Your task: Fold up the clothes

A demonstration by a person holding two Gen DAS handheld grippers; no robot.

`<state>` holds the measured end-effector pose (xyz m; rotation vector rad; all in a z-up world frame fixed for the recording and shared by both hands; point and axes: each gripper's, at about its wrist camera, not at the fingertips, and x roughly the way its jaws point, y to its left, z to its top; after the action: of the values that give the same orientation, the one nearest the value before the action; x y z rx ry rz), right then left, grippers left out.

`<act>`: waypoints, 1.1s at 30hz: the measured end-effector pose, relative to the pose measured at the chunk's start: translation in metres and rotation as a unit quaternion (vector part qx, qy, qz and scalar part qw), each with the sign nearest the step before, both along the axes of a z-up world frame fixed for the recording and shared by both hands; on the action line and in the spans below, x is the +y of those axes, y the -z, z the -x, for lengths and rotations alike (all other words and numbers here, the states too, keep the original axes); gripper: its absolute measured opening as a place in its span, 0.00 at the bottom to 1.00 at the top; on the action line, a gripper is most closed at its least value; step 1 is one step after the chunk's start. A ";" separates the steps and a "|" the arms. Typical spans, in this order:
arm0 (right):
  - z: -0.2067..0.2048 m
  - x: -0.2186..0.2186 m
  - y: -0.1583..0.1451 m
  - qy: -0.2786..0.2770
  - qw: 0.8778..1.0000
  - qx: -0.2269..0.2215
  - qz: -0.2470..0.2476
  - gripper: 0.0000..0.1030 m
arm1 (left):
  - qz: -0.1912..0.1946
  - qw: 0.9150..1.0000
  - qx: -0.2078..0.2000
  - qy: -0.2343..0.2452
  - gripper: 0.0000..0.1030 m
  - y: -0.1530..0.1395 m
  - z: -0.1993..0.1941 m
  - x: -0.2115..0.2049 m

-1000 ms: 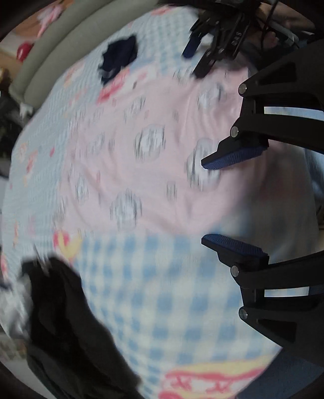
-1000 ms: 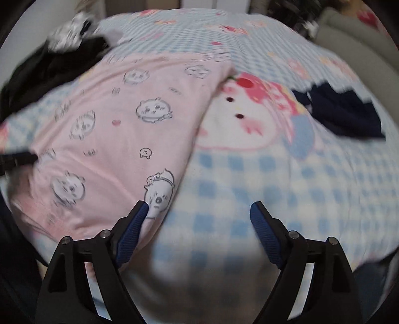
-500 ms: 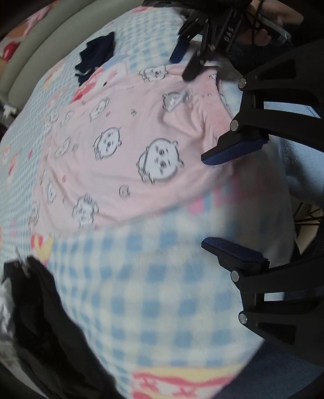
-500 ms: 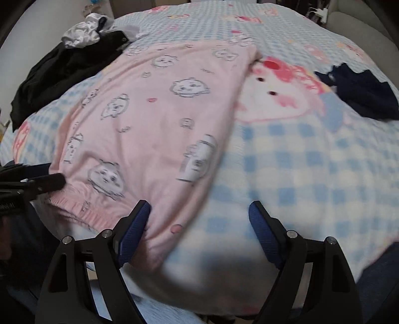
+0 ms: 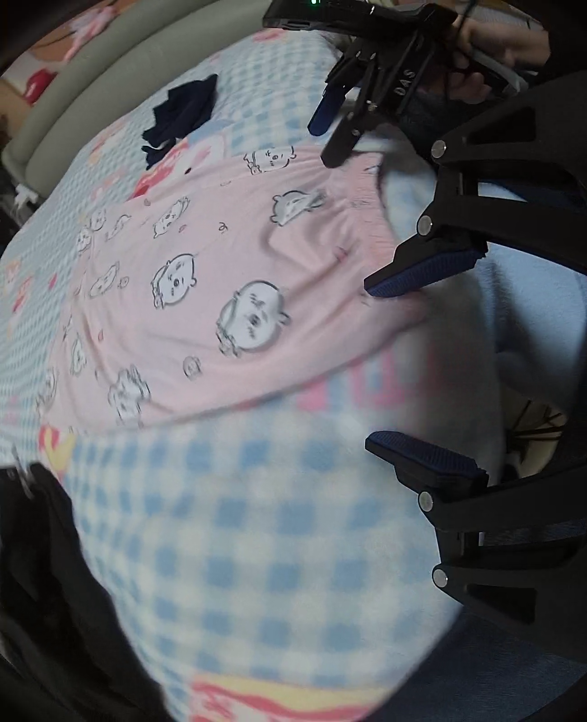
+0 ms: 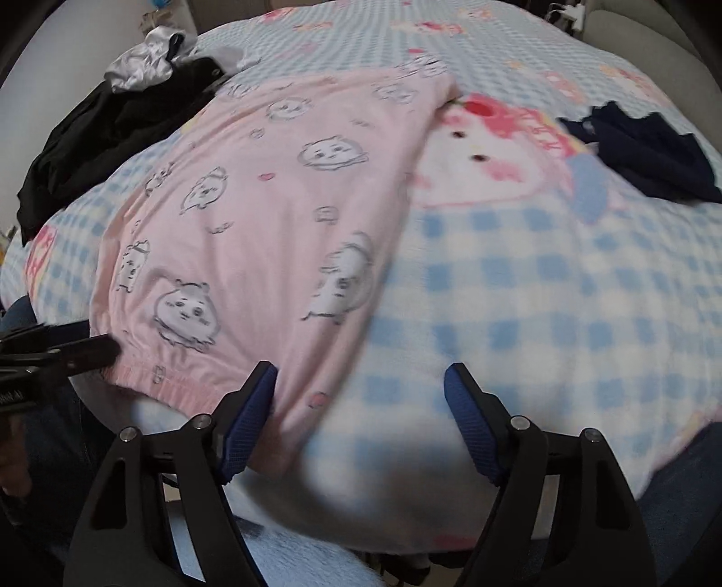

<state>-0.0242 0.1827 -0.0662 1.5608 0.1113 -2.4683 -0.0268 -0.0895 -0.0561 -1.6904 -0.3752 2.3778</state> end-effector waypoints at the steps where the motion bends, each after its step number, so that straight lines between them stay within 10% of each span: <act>1: -0.002 0.003 -0.004 0.005 1.000 0.004 -0.001 0.75 | -0.009 1.000 0.006 -0.004 0.61 -0.004 -0.004 -0.003; 9: 0.002 -0.011 -0.017 -0.003 1.000 0.012 -0.005 0.76 | -0.006 1.000 0.020 -0.016 0.61 -0.004 0.007 0.003; 15: 0.008 0.002 -0.023 0.015 1.000 0.005 0.025 0.75 | -0.064 0.991 0.118 -0.011 0.61 -0.045 0.019 0.004; 19: 0.018 -0.003 -0.035 -0.005 0.999 0.018 0.039 0.75 | -0.017 0.995 0.103 -0.004 0.61 -0.044 0.043 0.017; 26: 0.022 -0.008 -0.015 -0.015 0.999 -0.012 0.047 0.75 | -0.027 0.999 0.023 -0.013 0.61 0.017 0.020 0.008; 33: 0.007 0.006 -0.009 -0.002 0.997 -0.018 0.068 0.75 | -0.070 0.997 0.029 -0.004 0.75 0.000 0.003 -0.001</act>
<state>-0.0309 0.1887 -0.0569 1.5457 -0.0591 -2.3872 -0.0298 -0.0904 -0.0557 -1.5581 -0.5256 2.3408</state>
